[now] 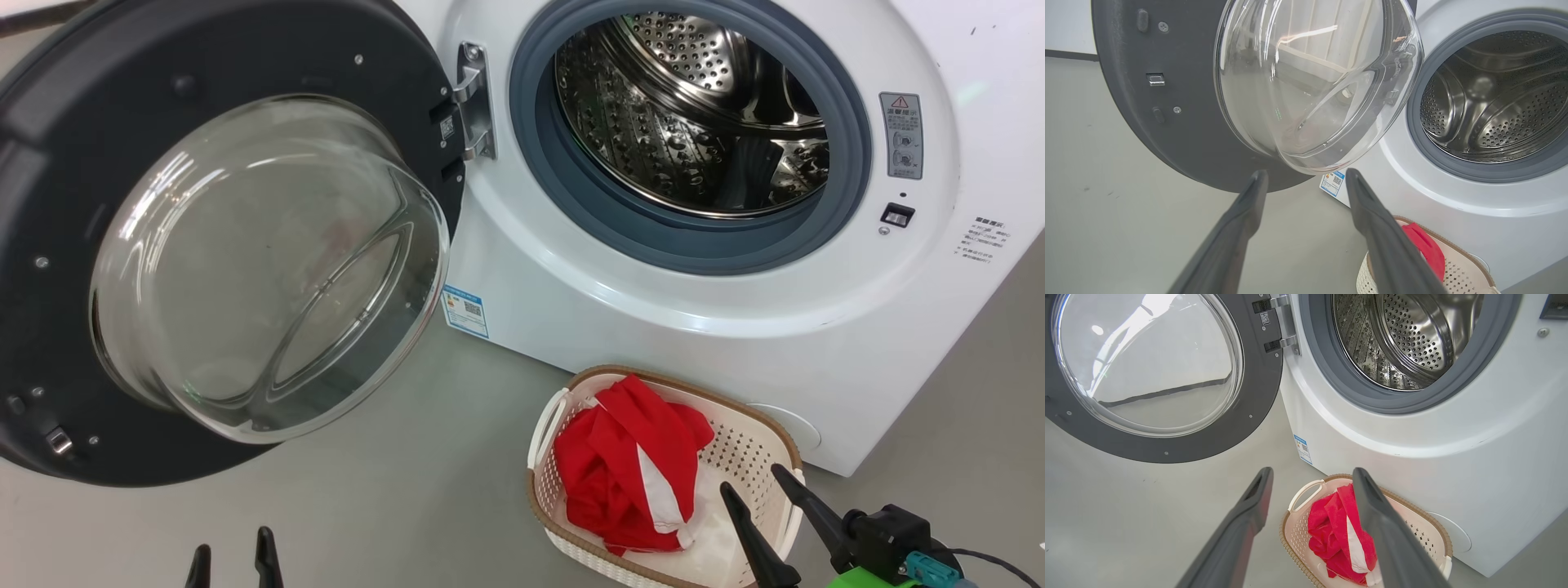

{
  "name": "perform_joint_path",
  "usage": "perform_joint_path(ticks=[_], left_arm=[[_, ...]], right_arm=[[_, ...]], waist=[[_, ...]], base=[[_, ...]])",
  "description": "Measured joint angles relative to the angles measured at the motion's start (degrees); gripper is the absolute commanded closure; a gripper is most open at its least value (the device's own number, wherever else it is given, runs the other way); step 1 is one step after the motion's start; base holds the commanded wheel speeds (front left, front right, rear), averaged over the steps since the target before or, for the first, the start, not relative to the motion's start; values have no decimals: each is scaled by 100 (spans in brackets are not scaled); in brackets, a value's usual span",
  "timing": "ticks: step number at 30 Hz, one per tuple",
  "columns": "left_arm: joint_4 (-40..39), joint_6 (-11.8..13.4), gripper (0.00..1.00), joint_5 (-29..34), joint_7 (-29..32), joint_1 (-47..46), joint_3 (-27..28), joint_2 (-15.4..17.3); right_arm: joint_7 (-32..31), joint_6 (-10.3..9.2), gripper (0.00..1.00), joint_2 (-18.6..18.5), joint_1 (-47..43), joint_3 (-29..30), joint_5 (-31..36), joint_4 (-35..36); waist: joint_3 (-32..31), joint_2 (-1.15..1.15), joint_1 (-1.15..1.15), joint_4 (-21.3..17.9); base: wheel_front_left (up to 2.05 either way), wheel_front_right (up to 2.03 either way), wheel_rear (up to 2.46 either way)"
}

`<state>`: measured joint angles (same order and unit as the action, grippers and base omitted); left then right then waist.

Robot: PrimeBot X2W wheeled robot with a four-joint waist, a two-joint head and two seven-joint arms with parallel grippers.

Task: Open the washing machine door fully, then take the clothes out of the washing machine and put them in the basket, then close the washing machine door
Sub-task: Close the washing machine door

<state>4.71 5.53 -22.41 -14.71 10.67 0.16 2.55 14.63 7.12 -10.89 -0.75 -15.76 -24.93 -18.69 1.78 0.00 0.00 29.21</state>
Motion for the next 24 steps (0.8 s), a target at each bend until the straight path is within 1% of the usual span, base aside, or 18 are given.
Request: perform_joint_path(ticks=[1, 2, 3, 4, 6, 9, 10, 14, 16, 18, 20, 22, 24], left_arm=[[-1, -9, 9, -15, 0, -1, -2, 0], [-15, -36, 56, -36, 0, -1, 0, 0], [-48, -100, 96, -67, 0, -3, 8, 0], [-97, -153, 100, -77, 0, -7, 22, -2], [-266, -214, 100, -77, 0, -20, 146, -8], [-676, -385, 100, -59, 0, -204, 506, -11], [-676, -385, 100, -59, 0, -204, 506, -11], [-1298, -770, 100, 198, -1, -805, 1218, -20], [-1499, -949, 100, 376, -2, -1155, 1560, 35], [-1581, -1040, 100, 536, -3, -1572, 1851, 241], [-1553, -1128, 100, 547, -3, -2027, 2112, 487], [-1355, -1210, 100, 499, -9, -2475, 2335, 759], [-998, -1224, 100, 315, -10, -2920, 2526, 975]], right_arm=[[0, 0, 0, 1, -1, 3, -13, 0], [0, 0, 0, 2, -3, 12, -20, 0], [0, 0, 0, 7, -4, 25, -20, 0], [0, 0, 0, 12, -9, 38, -20, 1], [0, 0, 0, 31, -15, 70, -19, 3], [0, 0, 0, 79, -26, 168, -18, 27], [0, 0, 0, 79, -26, 168, -18, 27], [0, 0, 0, 116, -37, 269, -13, 46], [0, 0, 0, 163, -46, 360, -8, 82], [0, 0, 0, 171, -51, 425, 24, 107], [0, 0, 0, 176, -79, 479, 32, 131], [0, 0, 0, 188, -140, 556, 35, 157], [0, 0, 0, 188, -154, 598, 51, 172]], waist=[[-2, 0, 0, -3], [-4, 0, 0, -6], [-6, 0, 0, -9], [-7, 0, 0, -12], [-5, 0, 0, -15], [7, 0, 0, -19], [7, 0, 0, -19], [53, 0, 0, -19], [91, 0, 0, -18], [140, 0, 0, -14], [184, 0, 0, -10], [230, 0, 0, -7], [279, 0, 0, -4]], base=[[0, 0, 0], [0, 0, 0], [0, 0, 0], [0, 0, 0], [0, 0, 0], [0, 0, 0], [0, 0, 0], [0, 0, 0], [0, 0, 0], [0, 0, 0], [0, 0, 0], [0, 0, 0], [0, 0, 0]])
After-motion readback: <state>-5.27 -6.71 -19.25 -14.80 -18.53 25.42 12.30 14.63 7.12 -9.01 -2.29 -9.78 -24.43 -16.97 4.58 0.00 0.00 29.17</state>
